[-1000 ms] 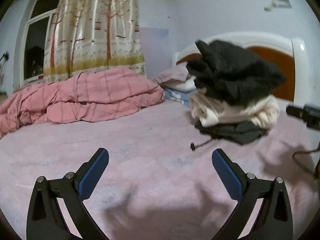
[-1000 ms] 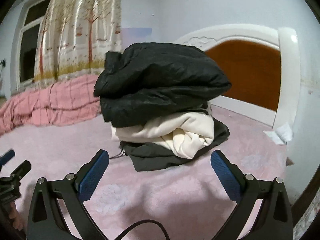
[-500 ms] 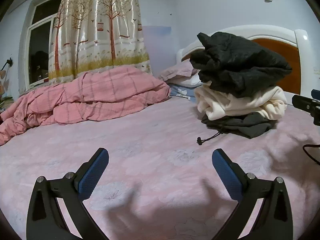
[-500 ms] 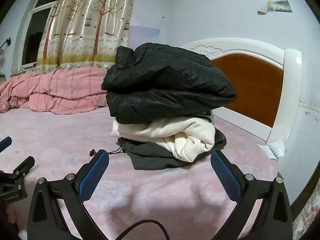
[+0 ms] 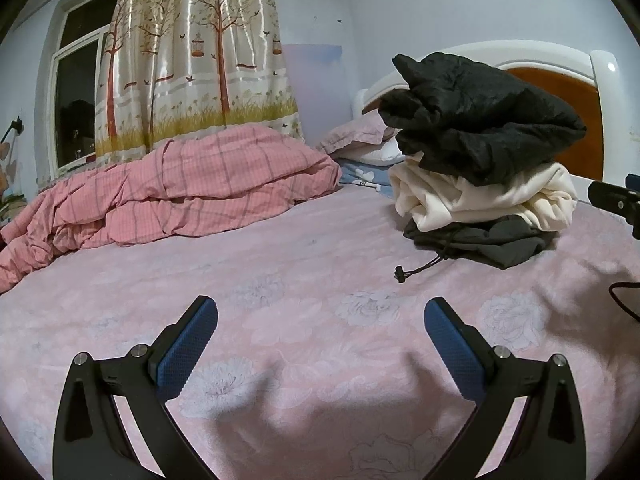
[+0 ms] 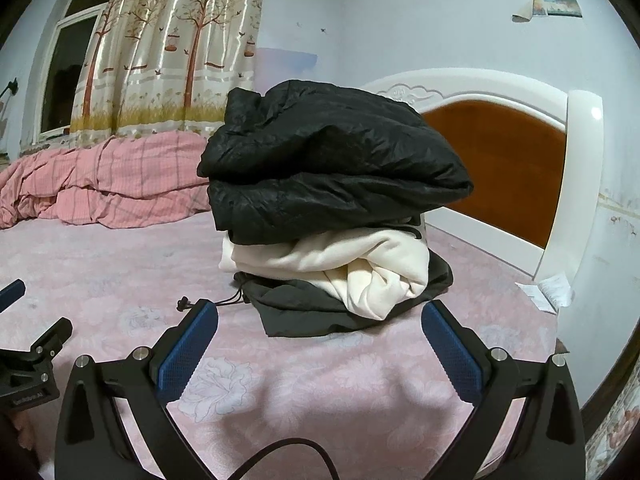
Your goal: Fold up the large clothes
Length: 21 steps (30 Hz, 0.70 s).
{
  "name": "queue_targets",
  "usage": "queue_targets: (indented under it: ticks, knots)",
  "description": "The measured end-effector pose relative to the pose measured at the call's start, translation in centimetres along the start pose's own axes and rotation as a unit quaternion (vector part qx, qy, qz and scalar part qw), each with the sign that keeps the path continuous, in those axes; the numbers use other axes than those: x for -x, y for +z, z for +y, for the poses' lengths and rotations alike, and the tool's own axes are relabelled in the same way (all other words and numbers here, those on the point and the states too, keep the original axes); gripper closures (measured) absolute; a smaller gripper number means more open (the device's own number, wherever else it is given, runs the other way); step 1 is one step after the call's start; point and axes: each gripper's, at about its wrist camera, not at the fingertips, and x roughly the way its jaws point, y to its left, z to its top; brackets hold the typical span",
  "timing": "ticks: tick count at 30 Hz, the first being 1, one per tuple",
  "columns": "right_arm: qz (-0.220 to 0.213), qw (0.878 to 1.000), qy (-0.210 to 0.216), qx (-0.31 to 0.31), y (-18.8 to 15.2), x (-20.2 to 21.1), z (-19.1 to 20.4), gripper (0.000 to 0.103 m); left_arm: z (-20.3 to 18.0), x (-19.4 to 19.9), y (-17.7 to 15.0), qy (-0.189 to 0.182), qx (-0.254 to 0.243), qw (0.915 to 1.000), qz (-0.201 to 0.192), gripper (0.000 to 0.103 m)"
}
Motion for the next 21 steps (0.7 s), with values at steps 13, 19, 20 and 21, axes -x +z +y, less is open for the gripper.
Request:
queue_targets:
  ticks: [13,19,20,21]
  knots:
    - [-0.001,1.000,0.001,-0.003,0.02,-0.05,-0.03,0.001,-0.09,-0.02,-0.06,0.006,0.001,1.0000,0.002,0.000]
    - [-0.002,1.000,0.002,-0.005,0.02,-0.03,-0.07,0.001,-0.01,0.17,-0.27,0.010,-0.006,0.9999,0.001,0.000]
    - [-0.002,1.000,0.001,-0.005,0.01,-0.01,-0.03,0.001,0.01,0.19,-0.30,0.010,-0.007,0.9999,0.001,0.000]
    - [-0.003,1.000,0.000,-0.005,-0.02,0.07,0.04,0.001,0.02,0.16,-0.28,0.009,-0.006,0.9999,0.002,0.000]
